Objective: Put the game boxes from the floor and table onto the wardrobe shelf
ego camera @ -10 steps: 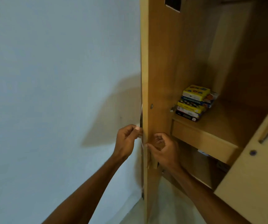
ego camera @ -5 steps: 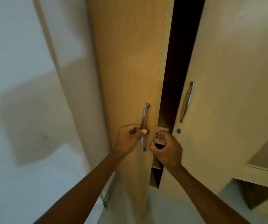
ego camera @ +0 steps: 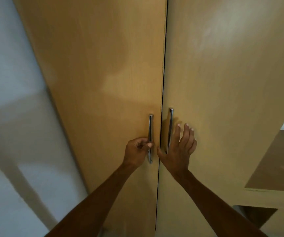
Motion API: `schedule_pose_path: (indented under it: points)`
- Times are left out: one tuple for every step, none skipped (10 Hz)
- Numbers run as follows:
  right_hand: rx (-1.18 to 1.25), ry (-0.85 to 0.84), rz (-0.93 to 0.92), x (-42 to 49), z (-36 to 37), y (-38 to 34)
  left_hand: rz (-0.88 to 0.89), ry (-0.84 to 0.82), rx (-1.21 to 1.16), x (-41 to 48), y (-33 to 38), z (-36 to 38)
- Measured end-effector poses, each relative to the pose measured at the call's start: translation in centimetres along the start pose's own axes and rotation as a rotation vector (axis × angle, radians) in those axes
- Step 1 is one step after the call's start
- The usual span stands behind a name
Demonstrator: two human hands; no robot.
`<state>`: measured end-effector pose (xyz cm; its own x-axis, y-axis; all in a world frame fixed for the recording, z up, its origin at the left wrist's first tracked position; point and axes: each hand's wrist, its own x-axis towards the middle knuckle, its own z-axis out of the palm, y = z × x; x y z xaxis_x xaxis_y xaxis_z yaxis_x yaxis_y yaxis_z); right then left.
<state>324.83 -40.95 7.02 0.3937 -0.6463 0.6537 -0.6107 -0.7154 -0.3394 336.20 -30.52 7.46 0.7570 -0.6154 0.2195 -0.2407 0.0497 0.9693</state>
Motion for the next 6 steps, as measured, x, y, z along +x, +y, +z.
schedule_pose_path:
  points:
    - [-0.019, -0.003, 0.005, 2.2, 1.7, 1.0, 0.003, 0.016, 0.006, 2.3, -0.3, 1.1]
    - [-0.031, -0.006, -0.010, 3.9, 2.9, 1.4, 0.013, 0.026, 0.036, 4.0, -0.8, 1.4]
    - [-0.048, 0.021, -0.035, 5.0, 4.2, 2.2, 0.035, 0.044, 0.055, 4.9, -0.9, 1.9]
    - [-0.048, 0.023, -0.044, 5.2, 4.8, 2.6, 0.050, 0.055, 0.060, 4.8, -0.4, 2.3]
    - [-0.023, 0.038, -0.066, 5.3, 4.8, 2.9, 0.076, 0.049, 0.136, 4.6, 0.0, 2.5]
    - [0.123, 0.067, -0.084, 4.4, 4.0, 3.0, 0.139, 0.068, 0.382, 3.2, 0.6, 1.5]
